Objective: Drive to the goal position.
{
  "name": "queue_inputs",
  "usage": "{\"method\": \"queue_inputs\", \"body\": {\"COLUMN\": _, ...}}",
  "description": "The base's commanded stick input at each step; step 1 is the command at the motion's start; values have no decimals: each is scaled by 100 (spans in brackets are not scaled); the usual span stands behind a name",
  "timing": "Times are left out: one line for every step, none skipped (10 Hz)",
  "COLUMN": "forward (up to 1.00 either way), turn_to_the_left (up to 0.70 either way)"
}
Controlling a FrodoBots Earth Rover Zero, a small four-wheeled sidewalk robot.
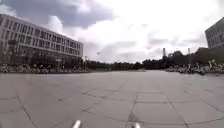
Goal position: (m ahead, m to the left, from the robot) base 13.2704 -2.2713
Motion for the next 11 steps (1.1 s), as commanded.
{"method": "queue_inputs", "body": {"forward": 70, "turn_to_the_left": -32}}
{"method": "queue_inputs", "body": {"forward": 70, "turn_to_the_left": -32}}
{"method": "queue_inputs", "body": {"forward": 70, "turn_to_the_left": -32}}
{"method": "queue_inputs", "body": {"forward": 70, "turn_to_the_left": -1}}
{"method": "queue_inputs", "body": {"forward": 70, "turn_to_the_left": 0}}
{"method": "queue_inputs", "body": {"forward": 70, "turn_to_the_left": 0}}
{"method": "queue_inputs", "body": {"forward": 70, "turn_to_the_left": 0}}
{"method": "queue_inputs", "body": {"forward": 70, "turn_to_the_left": 0}}
{"method": "queue_inputs", "body": {"forward": 70, "turn_to_the_left": 0}}
{"method": "queue_inputs", "body": {"forward": 70, "turn_to_the_left": 0}}
{"method": "queue_inputs", "body": {"forward": 70, "turn_to_the_left": 0}}
